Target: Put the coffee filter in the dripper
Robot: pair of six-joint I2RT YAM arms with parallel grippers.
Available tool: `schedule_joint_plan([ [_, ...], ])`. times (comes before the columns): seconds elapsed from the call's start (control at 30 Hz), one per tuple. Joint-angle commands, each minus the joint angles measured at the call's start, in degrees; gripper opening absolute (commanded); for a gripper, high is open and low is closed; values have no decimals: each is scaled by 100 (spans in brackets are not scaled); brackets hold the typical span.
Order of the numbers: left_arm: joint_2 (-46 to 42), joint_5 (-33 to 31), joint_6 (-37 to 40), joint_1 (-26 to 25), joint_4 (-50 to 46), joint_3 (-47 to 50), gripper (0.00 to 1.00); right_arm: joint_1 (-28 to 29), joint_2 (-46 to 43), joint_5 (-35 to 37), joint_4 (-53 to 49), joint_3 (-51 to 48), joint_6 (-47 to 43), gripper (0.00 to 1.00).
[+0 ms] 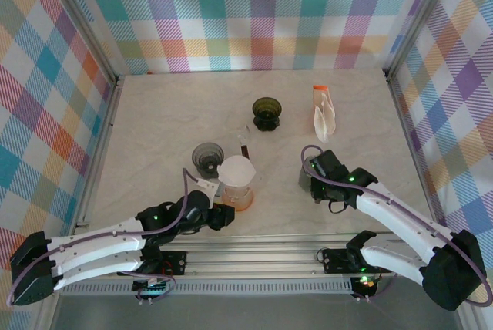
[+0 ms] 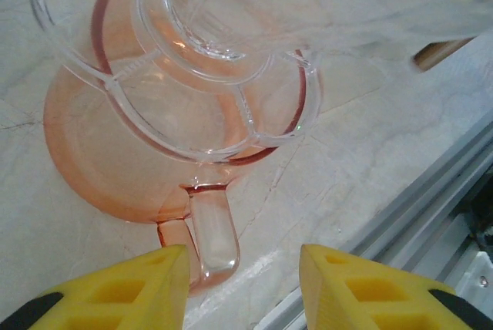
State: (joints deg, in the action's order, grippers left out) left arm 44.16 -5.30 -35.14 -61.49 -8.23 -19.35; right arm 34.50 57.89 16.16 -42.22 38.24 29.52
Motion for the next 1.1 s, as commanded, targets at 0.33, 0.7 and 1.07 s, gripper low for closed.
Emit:
schedule_joint_plan([
  [0.33,-609,-129,-365,-38,-953,46,45,-22,-436,-279,148,276,-122,64],
  [0.7,-930,-511,-928,-38,-1764,-193,35,-23,-757,-1023,499,594,-594,57],
  [1.07,-666,-1336,-1938,25,-2800,-450,28,297,936,-2214,1451,1299,-800,39],
])
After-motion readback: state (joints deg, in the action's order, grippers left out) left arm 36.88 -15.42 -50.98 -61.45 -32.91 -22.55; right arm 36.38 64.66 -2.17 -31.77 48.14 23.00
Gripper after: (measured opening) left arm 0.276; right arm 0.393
